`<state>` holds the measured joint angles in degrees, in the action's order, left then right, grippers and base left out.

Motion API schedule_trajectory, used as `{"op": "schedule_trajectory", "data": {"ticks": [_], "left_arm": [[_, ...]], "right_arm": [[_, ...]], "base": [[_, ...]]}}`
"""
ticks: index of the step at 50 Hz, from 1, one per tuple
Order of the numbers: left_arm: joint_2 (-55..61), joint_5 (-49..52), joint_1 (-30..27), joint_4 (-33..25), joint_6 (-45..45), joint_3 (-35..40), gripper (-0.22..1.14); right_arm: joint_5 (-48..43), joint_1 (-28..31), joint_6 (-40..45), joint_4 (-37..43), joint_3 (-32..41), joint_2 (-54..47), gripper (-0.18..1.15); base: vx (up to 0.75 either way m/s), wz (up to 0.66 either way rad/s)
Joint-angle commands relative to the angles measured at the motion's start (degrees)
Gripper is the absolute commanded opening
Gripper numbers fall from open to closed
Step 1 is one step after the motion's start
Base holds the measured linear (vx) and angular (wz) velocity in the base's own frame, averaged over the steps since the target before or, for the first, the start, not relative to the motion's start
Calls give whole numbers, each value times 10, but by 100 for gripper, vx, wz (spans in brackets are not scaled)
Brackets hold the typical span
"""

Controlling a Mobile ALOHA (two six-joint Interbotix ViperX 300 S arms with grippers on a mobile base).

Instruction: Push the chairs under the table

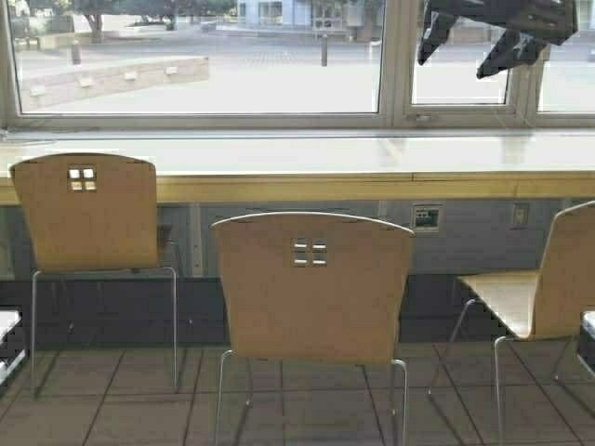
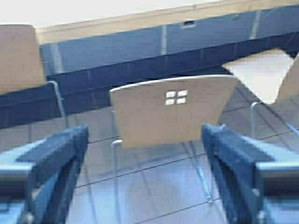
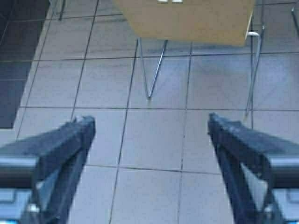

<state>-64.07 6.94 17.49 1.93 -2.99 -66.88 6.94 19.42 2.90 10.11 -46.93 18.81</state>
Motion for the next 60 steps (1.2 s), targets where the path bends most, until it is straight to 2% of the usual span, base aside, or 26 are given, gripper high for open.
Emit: {"op": "schedule_trajectory", "data": {"ticks": [1,14,20,29,40,45,53,60], "left_arm": [[20,-6,-1,-29,-24,13,102],[104,-26,-1,-54,-83,43,102],[134,-27,-1,-69,-114,40,102],[205,-42,-1,-139,-168,35,102],[311,-101,-1,-290,-229,52,102],[370,-111,-1,-337,-235,70,102],[489,-112,4,-377,-238,115,102],[583,-105,8,-414,-245,144,102]], "right_arm": [[-2,2,-1,4,13,-4,103],[8,2,-1,30,11,-11,103],[9,2,7,71,7,-19,103],[9,2,24,161,7,-66,103],[29,2,37,331,22,-153,103],[28,2,37,382,31,-199,103],[26,2,37,461,54,-256,103],[21,7,37,487,67,-275,103]], "base": [[16,-13],[19,-6],[21,-3],[26,2],[28,11],[26,4],[26,-1],[25,-2]]}}
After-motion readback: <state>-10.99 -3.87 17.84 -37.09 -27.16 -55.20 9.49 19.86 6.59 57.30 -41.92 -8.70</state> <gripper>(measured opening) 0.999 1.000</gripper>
